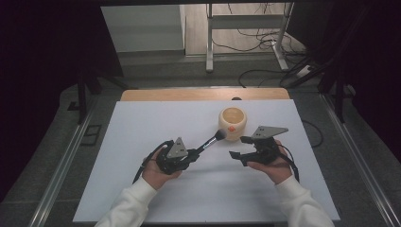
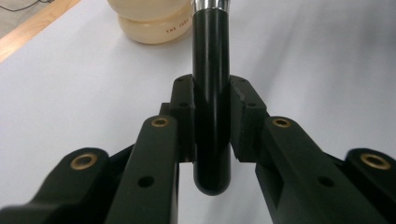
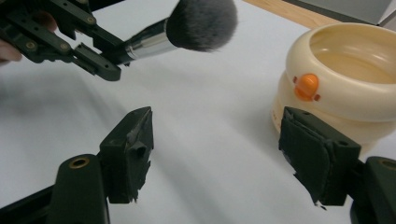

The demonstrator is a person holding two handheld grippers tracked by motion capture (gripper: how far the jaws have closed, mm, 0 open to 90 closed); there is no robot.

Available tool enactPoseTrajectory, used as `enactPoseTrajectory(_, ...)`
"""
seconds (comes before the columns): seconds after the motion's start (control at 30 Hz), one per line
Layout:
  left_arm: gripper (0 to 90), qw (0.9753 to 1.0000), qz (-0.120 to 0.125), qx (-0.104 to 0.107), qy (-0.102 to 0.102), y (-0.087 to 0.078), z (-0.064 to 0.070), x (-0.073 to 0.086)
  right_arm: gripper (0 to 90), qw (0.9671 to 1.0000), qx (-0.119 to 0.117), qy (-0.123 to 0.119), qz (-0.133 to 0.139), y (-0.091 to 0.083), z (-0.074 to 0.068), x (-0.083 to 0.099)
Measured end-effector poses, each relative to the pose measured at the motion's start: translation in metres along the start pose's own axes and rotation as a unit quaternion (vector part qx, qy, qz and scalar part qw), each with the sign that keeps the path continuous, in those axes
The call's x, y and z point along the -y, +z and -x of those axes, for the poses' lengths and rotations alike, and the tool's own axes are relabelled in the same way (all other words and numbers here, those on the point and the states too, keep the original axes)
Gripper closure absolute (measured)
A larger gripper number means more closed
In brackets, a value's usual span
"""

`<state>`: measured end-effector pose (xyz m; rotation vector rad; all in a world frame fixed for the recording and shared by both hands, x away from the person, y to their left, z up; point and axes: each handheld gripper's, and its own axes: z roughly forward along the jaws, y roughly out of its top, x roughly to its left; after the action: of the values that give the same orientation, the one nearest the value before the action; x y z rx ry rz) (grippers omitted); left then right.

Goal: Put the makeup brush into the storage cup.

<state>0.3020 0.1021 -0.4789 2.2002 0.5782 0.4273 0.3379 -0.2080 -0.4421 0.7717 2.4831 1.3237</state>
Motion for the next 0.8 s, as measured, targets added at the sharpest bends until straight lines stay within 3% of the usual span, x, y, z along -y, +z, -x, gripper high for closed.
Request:
enactPoseTrajectory(0.43, 74.6, 0.9997, 0.021, 0.005, -0.01, -0.001, 0.001, -0.001, 27.6, 0.9991, -0.03, 0.015, 0.025, 0.017, -0.012, 0.001)
enactPoseTrajectory(0.6, 74.6, 0.9995, 0.031, 0.005, -0.008, -0.001, 0.005, -0.005, 30.2, 0.9964, -0.04, 0.048, 0.058, 0.02, -0.014, -0.001)
enactPoseTrajectory(0.8, 74.6, 0.9992, 0.04, 0.003, -0.007, 0.0, 0.007, -0.009, 32.1, 0.9948, -0.043, 0.058, 0.072, 0.025, -0.017, -0.002)
